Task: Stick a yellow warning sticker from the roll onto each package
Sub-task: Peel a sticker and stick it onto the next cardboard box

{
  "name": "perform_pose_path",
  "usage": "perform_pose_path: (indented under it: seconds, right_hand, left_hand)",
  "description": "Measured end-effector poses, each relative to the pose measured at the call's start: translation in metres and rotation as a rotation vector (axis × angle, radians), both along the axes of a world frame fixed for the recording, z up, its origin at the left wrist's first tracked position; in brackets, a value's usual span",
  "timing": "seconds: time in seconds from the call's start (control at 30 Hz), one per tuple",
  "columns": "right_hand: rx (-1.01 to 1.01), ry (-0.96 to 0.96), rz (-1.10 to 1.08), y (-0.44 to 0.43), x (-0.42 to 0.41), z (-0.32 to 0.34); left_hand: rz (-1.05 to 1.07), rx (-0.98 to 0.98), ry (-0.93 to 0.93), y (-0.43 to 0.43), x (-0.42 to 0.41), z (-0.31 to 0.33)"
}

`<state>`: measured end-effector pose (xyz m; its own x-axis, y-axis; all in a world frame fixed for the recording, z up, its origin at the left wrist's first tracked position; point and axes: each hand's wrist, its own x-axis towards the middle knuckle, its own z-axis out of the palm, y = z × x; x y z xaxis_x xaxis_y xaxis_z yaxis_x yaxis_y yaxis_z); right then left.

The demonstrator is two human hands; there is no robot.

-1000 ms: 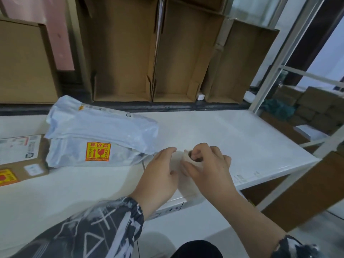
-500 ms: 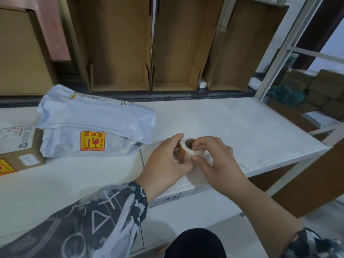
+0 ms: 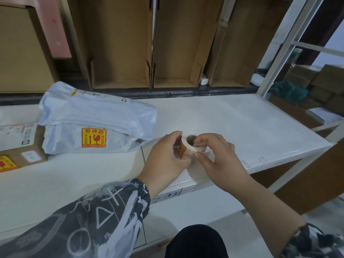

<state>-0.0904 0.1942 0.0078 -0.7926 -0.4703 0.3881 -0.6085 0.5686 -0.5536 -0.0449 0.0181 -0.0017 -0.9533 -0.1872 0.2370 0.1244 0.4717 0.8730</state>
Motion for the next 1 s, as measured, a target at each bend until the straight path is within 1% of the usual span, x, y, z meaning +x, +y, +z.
perform_pose_path:
  seconds: [0.1, 0.23, 0.33, 0.57, 0.77, 0.83, 0.87, 0.93, 0.97, 1.0]
  right_hand:
    - [-0.002, 0.001, 0.004, 0.002, 0.0, 0.0]
    - [0.007, -0.012, 0.0, 0.003, -0.001, 0.0]
    - [0.005, 0.004, 0.006, 0.003, 0.0, 0.0]
    - [0.021, 0.016, 0.011, 0.002, 0.001, 0.001]
    - [0.029, -0.028, 0.008, 0.005, 0.0, 0.001]
    - [0.022, 0.032, -0.008, 0.004, 0.006, 0.004]
    - [-0.009, 0.1, -0.035, 0.002, 0.013, 0.006]
    - [-0.162, 0.218, -0.125, -0.009, 0.034, 0.01]
    - [-0.265, 0.216, -0.164, -0.019, 0.049, 0.012]
    - [-0.377, 0.143, -0.176, -0.031, 0.065, 0.015]
  left_hand:
    - [0.006, -0.002, 0.0, -0.001, 0.001, 0.0]
    - [0.049, 0.043, 0.027, -0.001, 0.002, -0.003]
    - [0.097, 0.009, 0.061, 0.0, 0.002, -0.007]
    - [0.19, -0.037, 0.073, 0.0, 0.003, -0.004]
    - [0.248, -0.07, 0.085, -0.015, 0.016, 0.0]
    - [0.257, -0.077, 0.107, -0.021, 0.025, -0.001]
    - [0.26, -0.078, 0.122, -0.023, 0.031, -0.001]
    - [0.268, -0.07, 0.162, -0.028, 0.042, -0.002]
    - [0.276, -0.068, 0.184, -0.03, 0.047, -0.001]
    - [0.284, -0.073, 0.212, -0.033, 0.053, -0.001]
